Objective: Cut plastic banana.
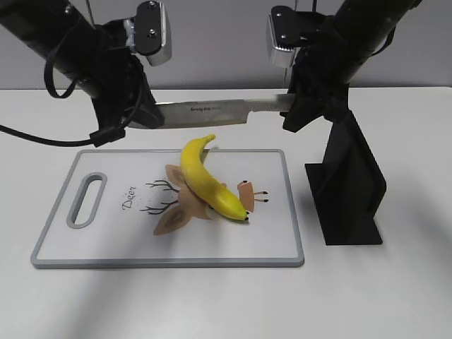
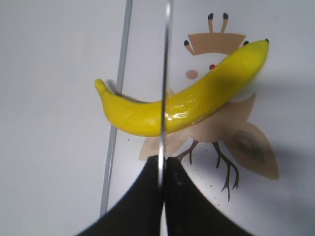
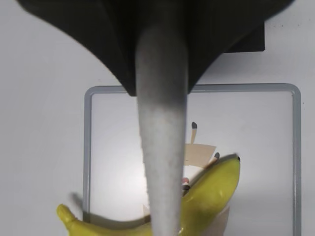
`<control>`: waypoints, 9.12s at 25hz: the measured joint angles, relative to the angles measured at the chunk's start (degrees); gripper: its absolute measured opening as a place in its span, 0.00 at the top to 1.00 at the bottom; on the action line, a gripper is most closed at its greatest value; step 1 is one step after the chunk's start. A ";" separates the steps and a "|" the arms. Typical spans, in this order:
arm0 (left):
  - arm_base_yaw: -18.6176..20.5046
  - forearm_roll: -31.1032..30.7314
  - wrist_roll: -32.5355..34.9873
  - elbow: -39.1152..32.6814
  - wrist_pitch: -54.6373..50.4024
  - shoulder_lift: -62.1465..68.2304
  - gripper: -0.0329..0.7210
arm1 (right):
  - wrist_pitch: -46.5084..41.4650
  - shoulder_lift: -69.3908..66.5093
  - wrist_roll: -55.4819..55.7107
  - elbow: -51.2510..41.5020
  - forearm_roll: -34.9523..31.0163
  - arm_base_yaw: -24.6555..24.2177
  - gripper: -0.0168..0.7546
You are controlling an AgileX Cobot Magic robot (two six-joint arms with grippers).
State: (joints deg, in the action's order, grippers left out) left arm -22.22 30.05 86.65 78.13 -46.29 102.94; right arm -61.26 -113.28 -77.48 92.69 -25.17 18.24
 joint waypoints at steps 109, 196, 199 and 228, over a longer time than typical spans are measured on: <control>9.68 -32.00 -81.02 -49.83 -16.08 -103.21 0.19 | 14.59 39.76 125.01 -39.78 43.19 17.31 0.75; 9.68 -32.00 -81.02 -49.83 -16.08 -103.21 0.19 | 16.42 35.05 116.59 -37.35 45.86 17.31 0.15; 9.68 -32.00 -81.02 -49.83 -16.08 -103.21 0.19 | 16.22 39.66 106.00 -35.80 40.85 17.31 0.18; 9.68 -31.39 -81.08 -49.83 -16.08 -103.21 0.19 | 0.93 88.53 74.47 -57.48 24.28 17.31 0.22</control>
State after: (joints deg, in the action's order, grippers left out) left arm -12.54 -1.34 5.57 28.30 -62.37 -0.27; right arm -60.33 -24.75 -3.02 35.21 -0.89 35.55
